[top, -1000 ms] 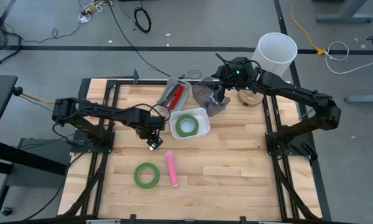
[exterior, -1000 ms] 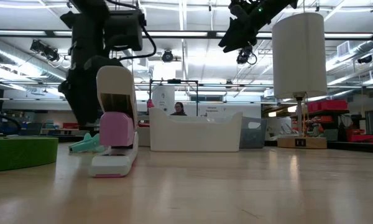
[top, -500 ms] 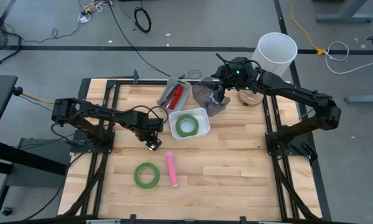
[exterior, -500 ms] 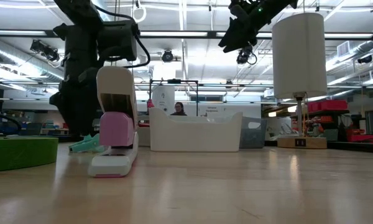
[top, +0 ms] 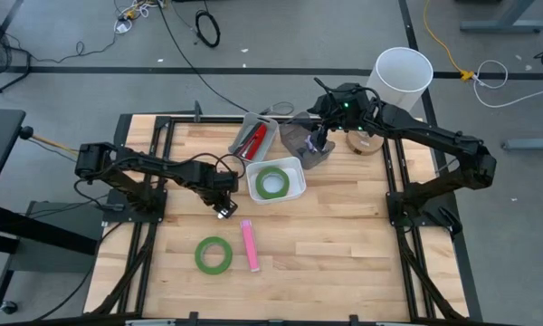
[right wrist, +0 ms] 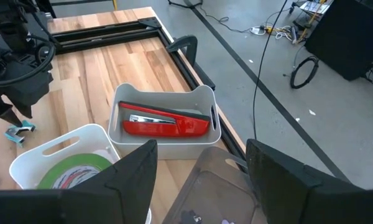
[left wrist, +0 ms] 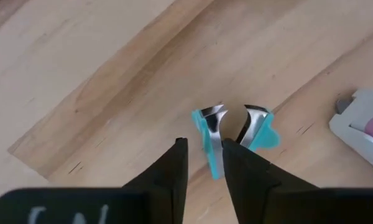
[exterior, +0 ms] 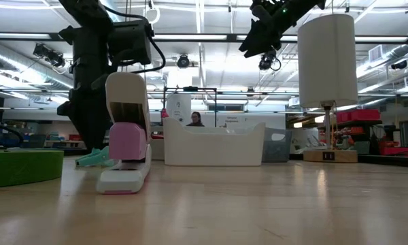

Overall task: Pick and place Stapler, Stapler remover, tape
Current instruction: Put the blue staple remover into the black bin

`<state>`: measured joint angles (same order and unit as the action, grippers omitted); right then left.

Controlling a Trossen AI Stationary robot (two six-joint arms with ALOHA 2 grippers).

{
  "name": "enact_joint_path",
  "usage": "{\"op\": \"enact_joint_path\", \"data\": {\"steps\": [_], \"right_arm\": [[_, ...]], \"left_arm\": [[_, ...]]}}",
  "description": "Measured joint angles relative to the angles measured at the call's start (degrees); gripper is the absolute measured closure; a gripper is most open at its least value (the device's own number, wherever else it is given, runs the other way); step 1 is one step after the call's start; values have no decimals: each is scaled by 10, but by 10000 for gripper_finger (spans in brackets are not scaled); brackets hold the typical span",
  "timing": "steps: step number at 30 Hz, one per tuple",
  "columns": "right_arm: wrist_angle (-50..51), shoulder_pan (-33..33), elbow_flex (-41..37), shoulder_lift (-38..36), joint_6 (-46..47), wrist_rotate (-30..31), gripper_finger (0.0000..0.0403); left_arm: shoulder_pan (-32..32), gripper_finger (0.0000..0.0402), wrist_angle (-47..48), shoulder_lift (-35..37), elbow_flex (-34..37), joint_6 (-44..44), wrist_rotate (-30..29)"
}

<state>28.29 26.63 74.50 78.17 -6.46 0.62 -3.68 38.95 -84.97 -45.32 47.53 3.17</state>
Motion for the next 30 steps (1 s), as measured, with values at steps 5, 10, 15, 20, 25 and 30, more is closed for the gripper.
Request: {"op": "enact_joint_path", "data": {"steps": [5,10,15,20,25,30], "right_arm": [[0,0,0,0,0,0,158],[0,0,0,0,0,0,158],[0,0,0,0,0,0,158],[0,0,0,0,0,0,158],[0,0,0,0,0,0,158],[0,0,0,0,0,0,158]], "left_arm": [[0,320,-1,0,0,0,5],[0,352,-2,0,0,0,9],[0,382,-2,0,0,0,9],[0,398,-3,0,0,-1,10],[0,396,-3,0,0,-1,10],[-1,398,-3,0,0,-2,12]]}}
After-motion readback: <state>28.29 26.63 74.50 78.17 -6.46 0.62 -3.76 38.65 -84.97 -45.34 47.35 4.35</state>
